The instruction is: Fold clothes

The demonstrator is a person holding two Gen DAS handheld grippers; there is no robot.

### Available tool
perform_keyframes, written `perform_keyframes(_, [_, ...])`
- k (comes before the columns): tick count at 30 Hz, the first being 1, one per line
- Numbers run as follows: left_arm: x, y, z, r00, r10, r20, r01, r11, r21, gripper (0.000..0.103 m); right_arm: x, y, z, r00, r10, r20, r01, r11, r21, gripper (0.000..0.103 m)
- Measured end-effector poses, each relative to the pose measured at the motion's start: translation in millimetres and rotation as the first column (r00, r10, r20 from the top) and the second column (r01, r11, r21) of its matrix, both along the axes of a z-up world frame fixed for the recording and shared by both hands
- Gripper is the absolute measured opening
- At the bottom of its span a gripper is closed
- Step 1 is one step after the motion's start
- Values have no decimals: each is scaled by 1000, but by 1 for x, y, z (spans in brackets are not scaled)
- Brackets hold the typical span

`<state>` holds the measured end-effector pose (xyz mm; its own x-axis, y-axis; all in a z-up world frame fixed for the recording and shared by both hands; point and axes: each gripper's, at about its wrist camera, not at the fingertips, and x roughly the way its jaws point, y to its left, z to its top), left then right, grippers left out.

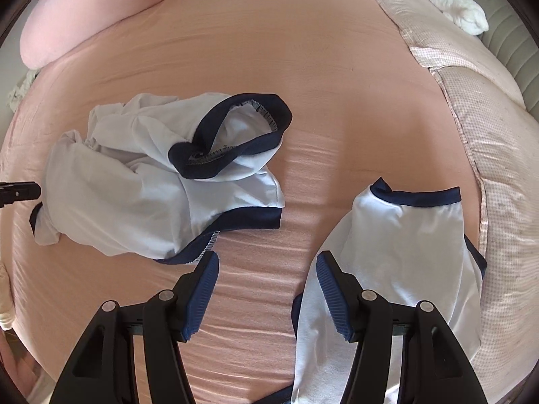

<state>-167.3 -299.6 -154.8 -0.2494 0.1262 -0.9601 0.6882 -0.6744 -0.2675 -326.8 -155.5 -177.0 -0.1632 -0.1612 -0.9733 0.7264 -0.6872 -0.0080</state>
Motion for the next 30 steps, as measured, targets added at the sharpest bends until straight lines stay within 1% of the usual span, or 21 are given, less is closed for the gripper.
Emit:
perform_keyframes(2, [2,2,0,999,22,-35,-20,998,54,55,4,-1,-4,1000,18,6,-18,1000,13,60])
perform_keyframes(4, [5,4,-1,997,43,-59,-36,993,111,56,7,-1,-8,999,19,44,-19,1000,-1,60])
perform_keyframes(7, [13,8,-3,993,70,-92,-53,984,173,57,8,2,-14,989,-14,147,24,997,-71,60])
perform_keyframes(10, [18,12,0,991,71,-114,-50,983,178,59,8,6,-22,973,-55,224,84,989,-122,60])
perform_keyframes(13, [28,14,-7,990,63,-125,-41,985,169,63,11,8,-26,964,-57,261,101,982,-159,60])
perform_keyframes(14, [32,15,-9,990,60,-131,-38,985,168,64,12,8,-27,964,-52,262,99,981,-167,60])
perform_keyframes(16, [37,18,-15,989,73,-130,-48,982,185,66,14,8,-28,964,-48,260,96,980,-173,65])
perform_keyframes(20, [41,22,-25,988,101,-114,-73,969,235,68,17,8,-33,959,-60,277,116,975,-190,67])
perform_keyframes(22, [41,24,-30,989,100,-111,-74,973,220,68,20,5,-35,962,-56,268,107,977,-182,67])
perform_keyframes(26, [37,28,-33,987,85,-136,-61,983,171,68,29,-4,-34,971,-17,240,60,983,-172,67])
perform_keyframes(28, [35,29,-35,983,111,-149,-86,982,168,68,31,-7,-31,971,-6,240,53,981,-188,67])
perform_keyframes(30, [31,30,-38,983,111,-149,-84,981,177,68,31,-9,-30,969,-10,248,62,977,-206,67])
